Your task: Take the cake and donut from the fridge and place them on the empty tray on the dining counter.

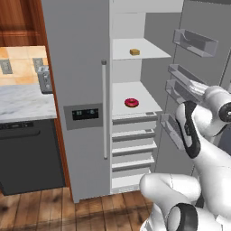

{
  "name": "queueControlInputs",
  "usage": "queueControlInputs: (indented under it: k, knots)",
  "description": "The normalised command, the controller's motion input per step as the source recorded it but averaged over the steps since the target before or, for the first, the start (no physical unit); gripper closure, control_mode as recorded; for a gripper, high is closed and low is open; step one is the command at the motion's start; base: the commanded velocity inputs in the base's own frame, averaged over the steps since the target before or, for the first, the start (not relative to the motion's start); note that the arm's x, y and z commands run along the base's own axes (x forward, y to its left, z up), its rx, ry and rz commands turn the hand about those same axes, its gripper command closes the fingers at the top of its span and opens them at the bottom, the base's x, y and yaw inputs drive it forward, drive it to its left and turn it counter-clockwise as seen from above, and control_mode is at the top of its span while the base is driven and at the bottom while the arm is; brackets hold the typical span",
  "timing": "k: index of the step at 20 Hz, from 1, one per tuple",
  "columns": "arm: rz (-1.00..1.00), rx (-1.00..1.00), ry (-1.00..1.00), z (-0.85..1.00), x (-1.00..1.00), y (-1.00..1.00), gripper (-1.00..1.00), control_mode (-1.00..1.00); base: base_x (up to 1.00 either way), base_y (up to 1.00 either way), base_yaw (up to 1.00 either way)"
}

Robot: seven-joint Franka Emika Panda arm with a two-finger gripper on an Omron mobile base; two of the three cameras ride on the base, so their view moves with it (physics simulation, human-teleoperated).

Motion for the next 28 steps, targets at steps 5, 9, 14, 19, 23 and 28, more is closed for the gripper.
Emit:
queueControlInputs:
  k: [5, 9, 14, 19, 23, 28]
  knots:
    - [0.13, 0.11, 0.47, 0.93, -0.39, 0.17, -1.0, -1.0, 0.0, 0.0, 0.0]
    - [0.0, 0.18, 0.18, 0.26, -0.32, 0.26, -1.0, -1.0, 0.0, 0.0, 0.0]
    - [0.01, 0.13, 0.06, -0.05, -0.18, 0.43, -1.0, -1.0, 0.0, 0.0, 0.0]
    - [0.13, 0.0, 0.12, -0.01, -0.17, 0.5, -1.0, -1.0, 0.0, 0.0, 0.0]
    - [0.21, 0.0, 0.2, -0.05, -0.11, 0.29, -1.0, -1.0, 0.0, 0.0, 0.0]
    - [0.23, -0.11, -0.01, -0.11, -0.22, 0.32, -1.0, -1.0, 0.0, 0.0, 0.0]
